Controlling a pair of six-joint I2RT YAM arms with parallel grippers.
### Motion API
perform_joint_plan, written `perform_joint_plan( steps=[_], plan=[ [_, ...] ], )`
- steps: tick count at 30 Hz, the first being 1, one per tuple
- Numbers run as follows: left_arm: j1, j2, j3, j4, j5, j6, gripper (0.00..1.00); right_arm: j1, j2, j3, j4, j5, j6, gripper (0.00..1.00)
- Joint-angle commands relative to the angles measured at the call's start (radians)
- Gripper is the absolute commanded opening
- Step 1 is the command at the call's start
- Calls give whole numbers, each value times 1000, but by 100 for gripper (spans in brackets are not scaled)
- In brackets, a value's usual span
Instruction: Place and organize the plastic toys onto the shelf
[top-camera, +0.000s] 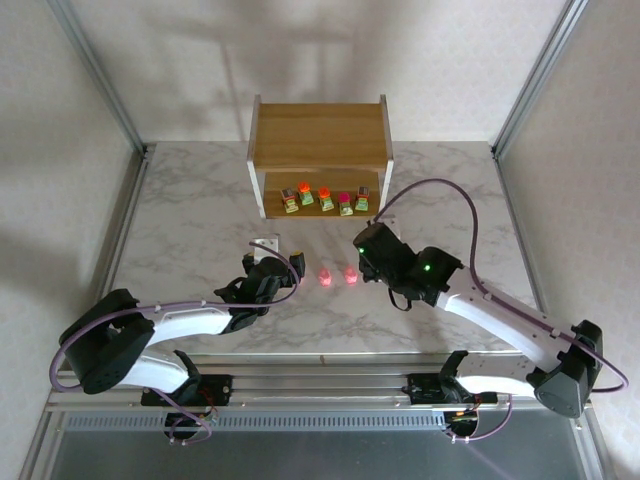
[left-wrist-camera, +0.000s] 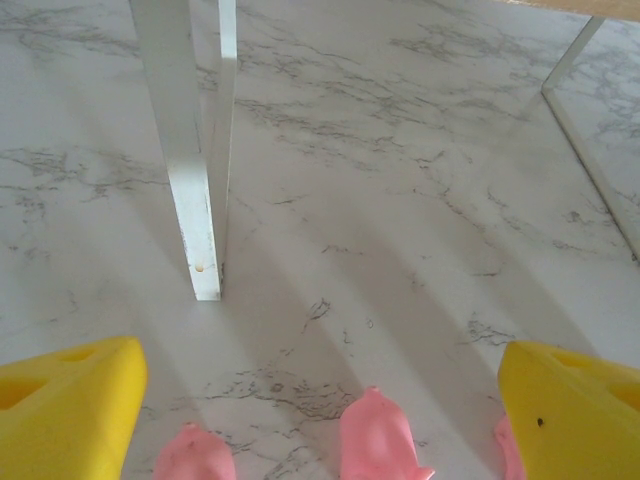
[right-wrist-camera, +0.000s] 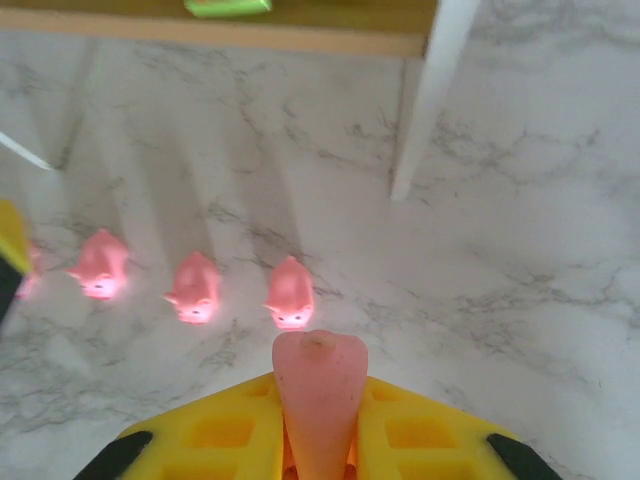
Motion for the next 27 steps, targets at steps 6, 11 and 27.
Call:
perform_joint_plan(
  steps=[6,11,27],
  plan=[
    [12,-34,-4,1,7,-4,91,58,49,265,-150,121,-52,19],
    [12,-37,-4,1,16,-4,91,59,124,447,-194,142,-119,20],
    [7,-93,-43,61,132,20,91,-64,503,1123,-382,111,-297,20]
  ],
)
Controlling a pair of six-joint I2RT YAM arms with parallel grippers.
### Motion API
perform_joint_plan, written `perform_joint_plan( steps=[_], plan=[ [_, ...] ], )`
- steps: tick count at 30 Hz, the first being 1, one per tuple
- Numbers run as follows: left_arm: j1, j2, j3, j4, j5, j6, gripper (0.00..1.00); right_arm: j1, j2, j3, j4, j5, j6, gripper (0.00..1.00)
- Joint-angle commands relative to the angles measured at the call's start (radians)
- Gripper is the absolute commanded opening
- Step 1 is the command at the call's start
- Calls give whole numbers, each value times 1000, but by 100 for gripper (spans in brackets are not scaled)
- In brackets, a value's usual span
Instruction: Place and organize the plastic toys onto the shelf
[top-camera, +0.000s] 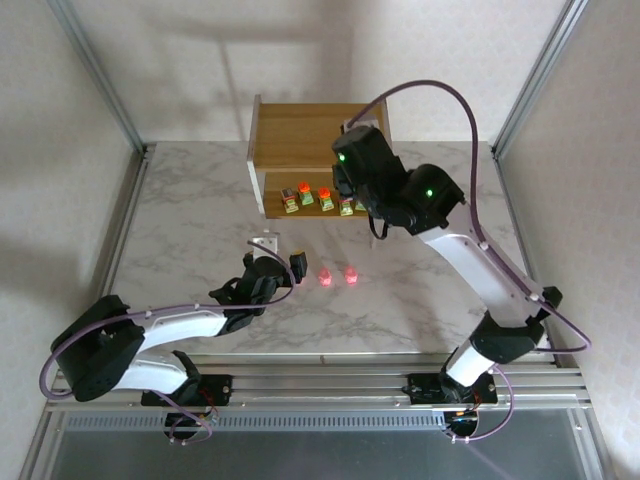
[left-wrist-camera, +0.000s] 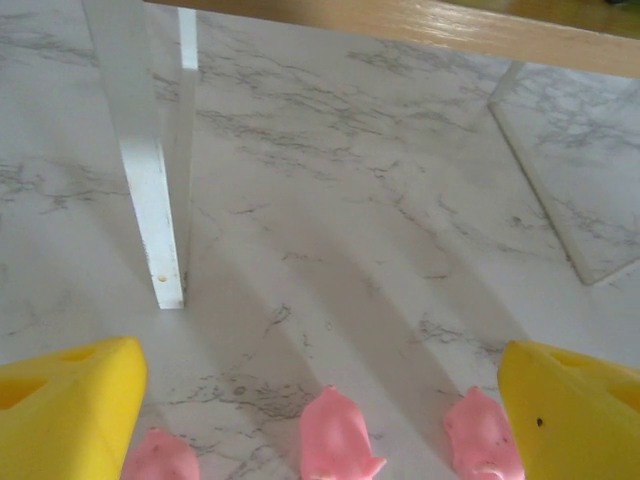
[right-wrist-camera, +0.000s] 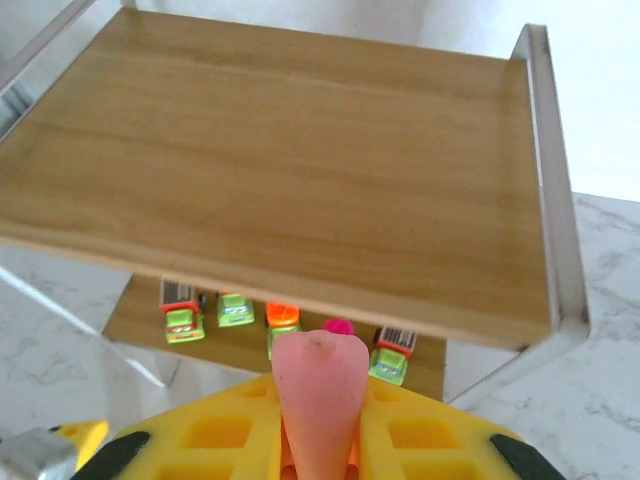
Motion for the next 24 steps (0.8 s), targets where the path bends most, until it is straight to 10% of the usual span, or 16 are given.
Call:
perform_joint_plan(
  steps=[1,24],
  plan=[
    [3,-37,-29,49,67,18,91,-47,68,124,-96,-33,-49,21],
    [-1,-19,-16,41,82,22,90,-255,304,390,-212,-135,-77,21]
  ],
)
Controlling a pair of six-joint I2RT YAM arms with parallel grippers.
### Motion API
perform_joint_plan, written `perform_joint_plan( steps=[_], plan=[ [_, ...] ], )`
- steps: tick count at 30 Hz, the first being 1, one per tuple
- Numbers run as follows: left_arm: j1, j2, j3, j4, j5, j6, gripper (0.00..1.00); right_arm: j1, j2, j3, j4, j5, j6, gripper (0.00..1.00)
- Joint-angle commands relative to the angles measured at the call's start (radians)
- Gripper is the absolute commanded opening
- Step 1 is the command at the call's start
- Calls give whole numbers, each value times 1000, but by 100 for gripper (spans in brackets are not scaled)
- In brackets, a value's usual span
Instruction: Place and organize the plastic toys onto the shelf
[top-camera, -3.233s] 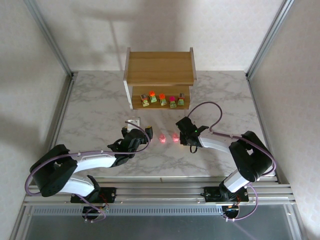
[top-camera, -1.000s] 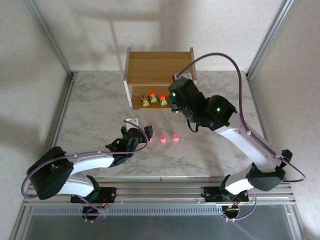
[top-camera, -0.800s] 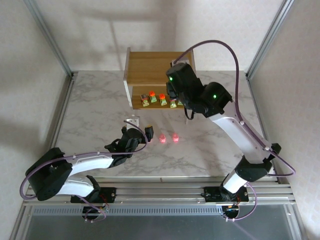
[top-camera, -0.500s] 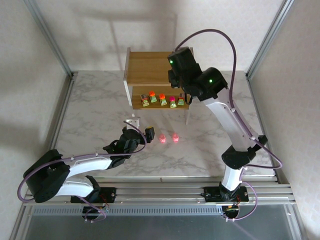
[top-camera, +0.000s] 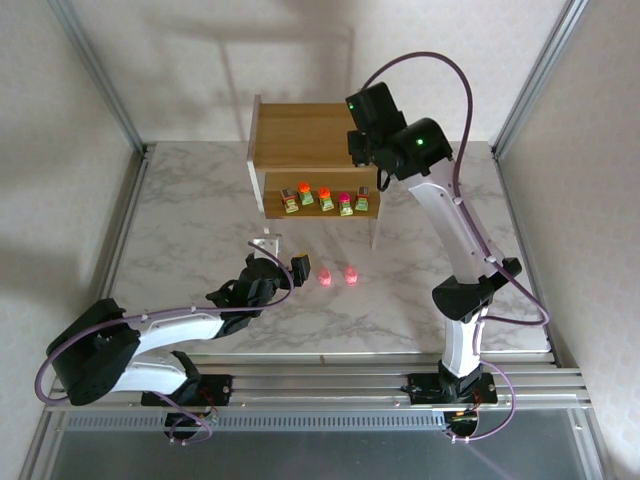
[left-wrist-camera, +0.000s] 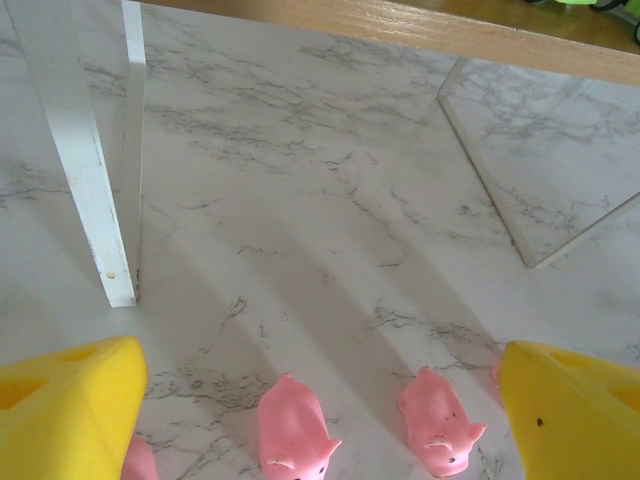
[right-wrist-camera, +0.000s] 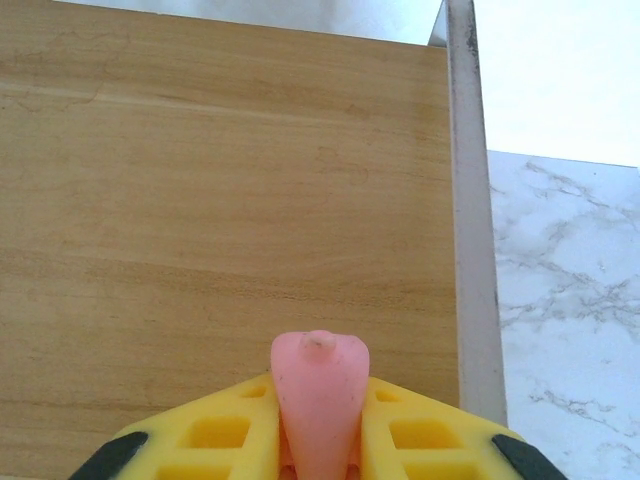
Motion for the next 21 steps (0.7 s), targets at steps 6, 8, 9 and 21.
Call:
perform_joint_plan(
  steps=[6,8,9,21],
  plan=[
    [-1,5,4,6,9,15,90,-12,29,30,-36,-1,-14,22],
    [0,7,7,2,6,16,90,-13,30,22,-34,3,-14,22],
    [0,8,8,2,5,16,90,-12,30,19,-32,4,-15,22],
    [-1,12,11,0,9,16,90,-23,38,10,-37,27,-19,23]
  ],
)
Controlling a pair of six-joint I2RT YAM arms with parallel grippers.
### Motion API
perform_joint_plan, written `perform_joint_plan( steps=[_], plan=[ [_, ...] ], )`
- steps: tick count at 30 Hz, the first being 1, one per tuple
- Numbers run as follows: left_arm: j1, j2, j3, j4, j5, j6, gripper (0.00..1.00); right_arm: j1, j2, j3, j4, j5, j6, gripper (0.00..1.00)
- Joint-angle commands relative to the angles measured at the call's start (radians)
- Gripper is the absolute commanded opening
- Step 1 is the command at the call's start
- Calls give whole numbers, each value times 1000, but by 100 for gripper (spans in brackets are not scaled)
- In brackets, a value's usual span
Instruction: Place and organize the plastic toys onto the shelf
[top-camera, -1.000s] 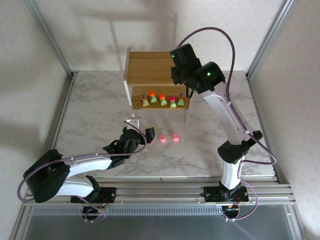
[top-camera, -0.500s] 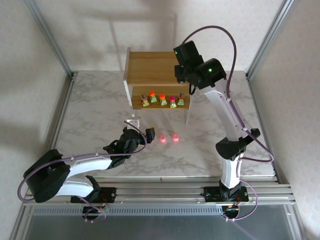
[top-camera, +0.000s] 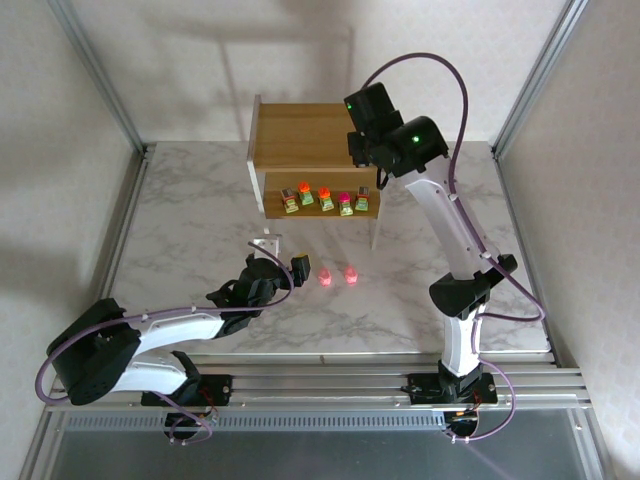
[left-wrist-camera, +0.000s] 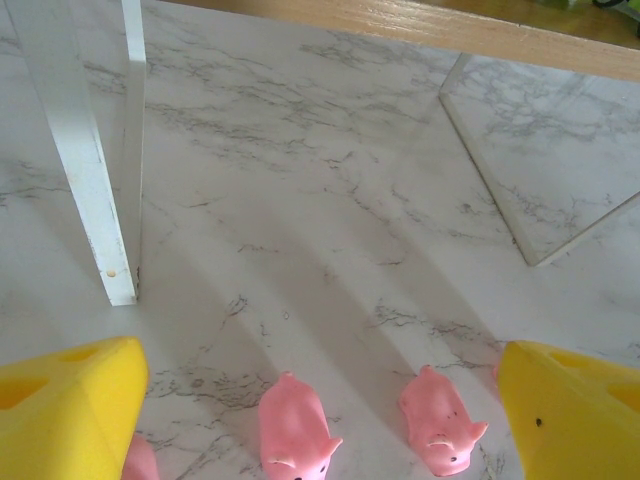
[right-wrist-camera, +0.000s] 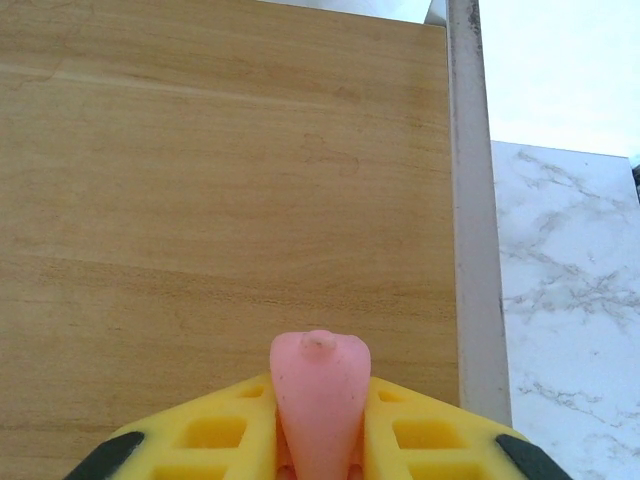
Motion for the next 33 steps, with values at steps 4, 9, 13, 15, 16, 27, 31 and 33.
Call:
perform_joint_plan(
  steps=[4,9,13,15,16,27,31,33],
  plan=[
    [0,10,10,0,9,16,90,-17,14,-5,-21,18,-14,23],
    [-1,13,12,-1,11,16,90,-19,7,-27,-12,17,-16,25],
    [-1,19,16,-2,12,16,90,-21,13,-22,-12,15,-19,28],
    [0,19,15,-2,11,16,90,-22,14,-18,-12,13,-20,29],
    [-1,19,15,-2,11,16,90,-22,15,-17,-13,12,-20,30],
    [0,19,17,-5,7,16,90,-22,26,16,-20,7,-29,35],
    [0,21,18,-7,5,16,90,-21,30,16,-22,7,-33,36],
    [0,23,21,-8,3,16,90,-22,31,17,-22,6,-35,37]
  ],
)
